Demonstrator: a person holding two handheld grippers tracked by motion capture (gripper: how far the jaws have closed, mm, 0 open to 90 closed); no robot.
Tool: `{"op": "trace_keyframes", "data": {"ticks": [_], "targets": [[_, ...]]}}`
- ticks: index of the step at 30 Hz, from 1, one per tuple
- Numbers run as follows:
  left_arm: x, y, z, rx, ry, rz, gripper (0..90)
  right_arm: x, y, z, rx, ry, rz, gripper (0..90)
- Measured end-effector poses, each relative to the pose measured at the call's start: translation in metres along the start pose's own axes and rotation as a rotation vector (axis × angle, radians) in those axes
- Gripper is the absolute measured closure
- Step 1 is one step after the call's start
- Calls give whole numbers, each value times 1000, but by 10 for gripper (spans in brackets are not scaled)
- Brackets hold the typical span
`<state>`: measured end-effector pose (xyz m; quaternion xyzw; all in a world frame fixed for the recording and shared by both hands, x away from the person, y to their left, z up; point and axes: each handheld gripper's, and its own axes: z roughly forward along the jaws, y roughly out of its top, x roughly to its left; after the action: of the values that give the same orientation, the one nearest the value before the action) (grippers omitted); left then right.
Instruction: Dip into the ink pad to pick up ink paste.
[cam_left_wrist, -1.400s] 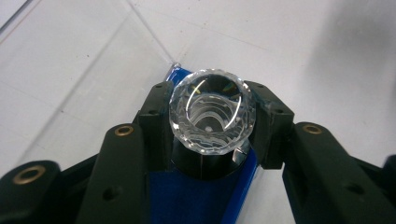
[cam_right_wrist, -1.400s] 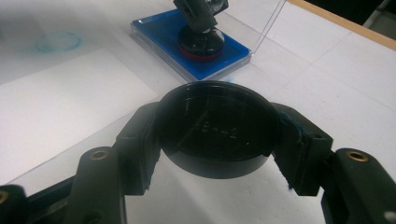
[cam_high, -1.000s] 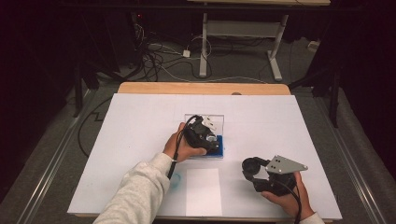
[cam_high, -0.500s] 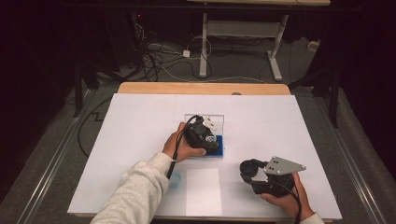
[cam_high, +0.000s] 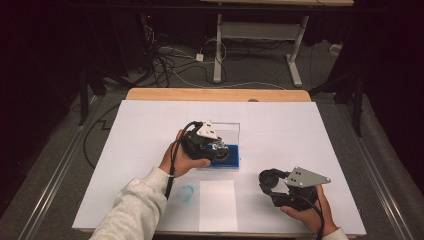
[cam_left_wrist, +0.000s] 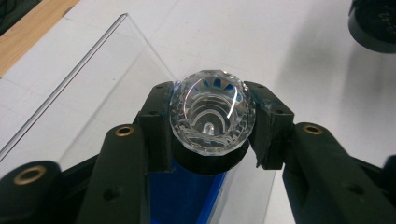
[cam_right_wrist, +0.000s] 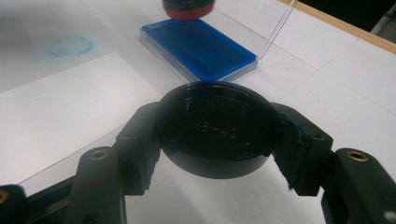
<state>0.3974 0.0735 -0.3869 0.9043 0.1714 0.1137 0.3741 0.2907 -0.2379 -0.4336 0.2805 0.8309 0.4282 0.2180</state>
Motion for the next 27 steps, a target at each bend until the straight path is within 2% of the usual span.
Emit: {"op": "trace_keyframes", "data": {"ticks": [5, 8, 13, 18, 24, 27], "targets": [[-6, -11, -8, -18, 9, 6, 547, -1, 0, -1, -7, -5, -2, 382], [-11, -13, -8, -5, 26, 28, 547, 0, -1, 1, -2, -6, -6, 382], [-14, -15, -15, -13, 7, 35, 547, 2, 0, 0, -10, -8, -15, 382], [-16, -18, -22, -17, 13, 38, 547, 2, 1, -2, -10, -10, -34, 383], [-20, -24, -35, -27, 18, 49, 547, 2, 3, -5, -27, -13, -36, 383], [-21, -27, -40, -37, 21, 42, 547, 3, 3, -6, -30, -16, -37, 383]]}}
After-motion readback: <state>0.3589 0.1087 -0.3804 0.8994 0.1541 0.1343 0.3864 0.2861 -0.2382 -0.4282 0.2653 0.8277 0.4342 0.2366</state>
